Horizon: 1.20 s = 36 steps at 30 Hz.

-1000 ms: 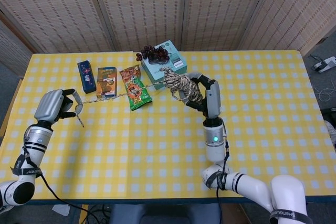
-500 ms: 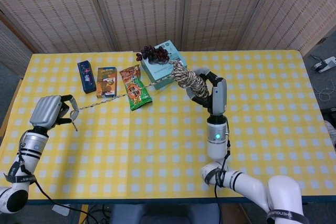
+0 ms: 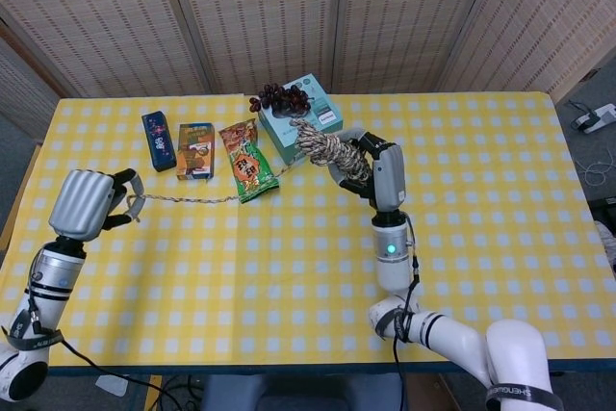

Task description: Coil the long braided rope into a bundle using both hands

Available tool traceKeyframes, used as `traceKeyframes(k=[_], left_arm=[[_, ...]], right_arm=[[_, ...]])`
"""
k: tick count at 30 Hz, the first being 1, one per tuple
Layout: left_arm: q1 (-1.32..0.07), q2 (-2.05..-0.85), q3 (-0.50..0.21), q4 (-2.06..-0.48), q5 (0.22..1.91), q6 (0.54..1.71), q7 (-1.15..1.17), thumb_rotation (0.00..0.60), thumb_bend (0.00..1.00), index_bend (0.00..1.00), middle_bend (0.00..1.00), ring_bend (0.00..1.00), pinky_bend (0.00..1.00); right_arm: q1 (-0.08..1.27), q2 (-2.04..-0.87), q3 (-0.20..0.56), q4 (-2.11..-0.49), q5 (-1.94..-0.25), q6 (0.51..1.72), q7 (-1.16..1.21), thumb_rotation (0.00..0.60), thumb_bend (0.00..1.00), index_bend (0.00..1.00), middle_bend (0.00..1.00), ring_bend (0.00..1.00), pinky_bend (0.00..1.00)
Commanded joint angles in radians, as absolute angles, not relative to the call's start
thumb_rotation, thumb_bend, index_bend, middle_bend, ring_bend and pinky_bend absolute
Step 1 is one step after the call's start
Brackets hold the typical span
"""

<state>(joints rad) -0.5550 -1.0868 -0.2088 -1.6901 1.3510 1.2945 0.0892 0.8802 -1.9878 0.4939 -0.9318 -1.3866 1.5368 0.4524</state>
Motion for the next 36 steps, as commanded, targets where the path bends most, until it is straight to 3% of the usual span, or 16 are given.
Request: traceKeyframes(k=[1, 9, 16, 36], left_arm=[[-0.559, -1.105, -0.220, -1.659, 1.444, 1.352, 0.077, 0.600, 0.40, 0.76, 1.00, 1.00, 1.00], [-0.598, -1.129, -0.255, -1.645, 1.575, 1.423, 0.016, 0.600, 0.40, 0.76, 1.00, 1.00, 1.00], [-0.649, -1.149, -0.306, -1.730, 1.613, 1.442, -0.073, 0.600, 0.40, 0.76, 1.00, 1.00, 1.00], [-0.817, -1.248, -0.479, -1.849, 1.407, 1.336, -0.070, 0.600, 0.40, 0.76, 1.00, 1.00, 1.00]], right_arm=[[0.881, -1.980, 0.473, -0.947, -1.390, 1.514, 0.415, 0.600, 0.41, 0.88, 0.73, 0.60, 0.67], [0.881, -1.951, 0.444, -1.034, -1.381, 1.447, 0.324, 0.600, 0.41, 0.88, 0.74, 0.60, 0.67], [0.889, -1.924, 0.432, -1.133, -1.364, 1.380, 0.233, 0.600, 0.41, 0.89, 0.74, 0.60, 0.67], [0.913, -1.866, 0.389, -1.266, -1.338, 1.221, 0.085, 0.600, 0.41, 0.90, 0.74, 0.60, 0.67]])
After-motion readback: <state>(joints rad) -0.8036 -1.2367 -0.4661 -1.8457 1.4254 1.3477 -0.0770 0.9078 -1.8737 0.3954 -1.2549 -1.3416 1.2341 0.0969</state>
